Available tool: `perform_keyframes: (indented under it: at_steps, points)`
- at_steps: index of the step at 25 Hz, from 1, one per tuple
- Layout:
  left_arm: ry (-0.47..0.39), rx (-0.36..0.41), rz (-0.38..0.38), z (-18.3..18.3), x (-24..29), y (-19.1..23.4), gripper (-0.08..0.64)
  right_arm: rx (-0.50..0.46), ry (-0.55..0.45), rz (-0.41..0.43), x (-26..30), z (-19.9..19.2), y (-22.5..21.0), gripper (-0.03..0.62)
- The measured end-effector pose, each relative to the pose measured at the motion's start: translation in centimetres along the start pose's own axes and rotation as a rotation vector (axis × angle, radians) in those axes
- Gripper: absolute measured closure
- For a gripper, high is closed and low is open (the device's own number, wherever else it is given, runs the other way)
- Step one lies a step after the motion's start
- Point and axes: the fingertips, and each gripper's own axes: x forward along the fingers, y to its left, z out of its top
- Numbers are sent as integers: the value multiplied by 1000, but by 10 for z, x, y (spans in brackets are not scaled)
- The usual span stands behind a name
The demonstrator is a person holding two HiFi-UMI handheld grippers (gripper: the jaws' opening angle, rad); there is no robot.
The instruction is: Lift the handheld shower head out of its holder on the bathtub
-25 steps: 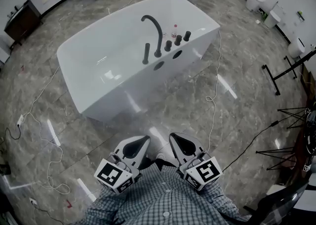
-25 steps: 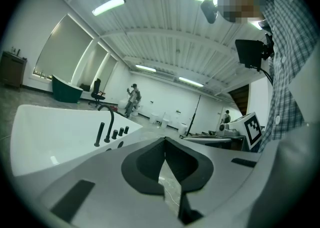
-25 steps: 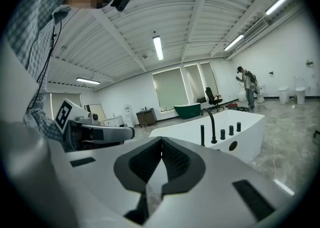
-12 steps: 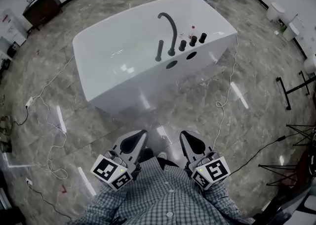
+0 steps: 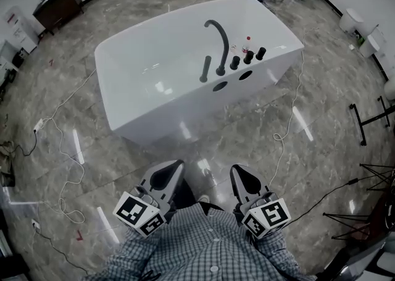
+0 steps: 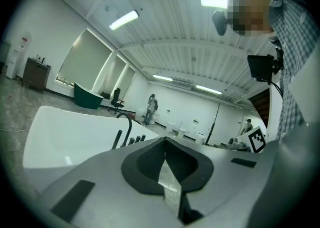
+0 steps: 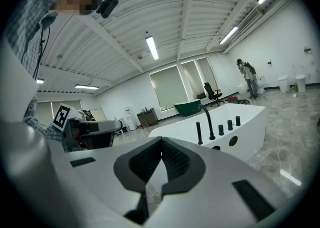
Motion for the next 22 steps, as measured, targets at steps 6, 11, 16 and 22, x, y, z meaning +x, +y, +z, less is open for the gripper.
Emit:
perform_keyframes:
  at_steps: [6, 11, 16, 22]
  points:
    - [21, -12, 3, 10, 21, 53, 554, -13, 14, -7, 56, 12, -7, 577]
    - [53, 7, -19, 36, 45, 112, 554, -22, 28, 2, 116, 31, -4, 577]
    - [69, 34, -71, 66, 63, 170, 554, -60, -16, -39, 172, 55, -1, 578]
    - [96, 37, -138, 82, 76, 226, 554, -48, -32, -111, 226, 66, 0, 577]
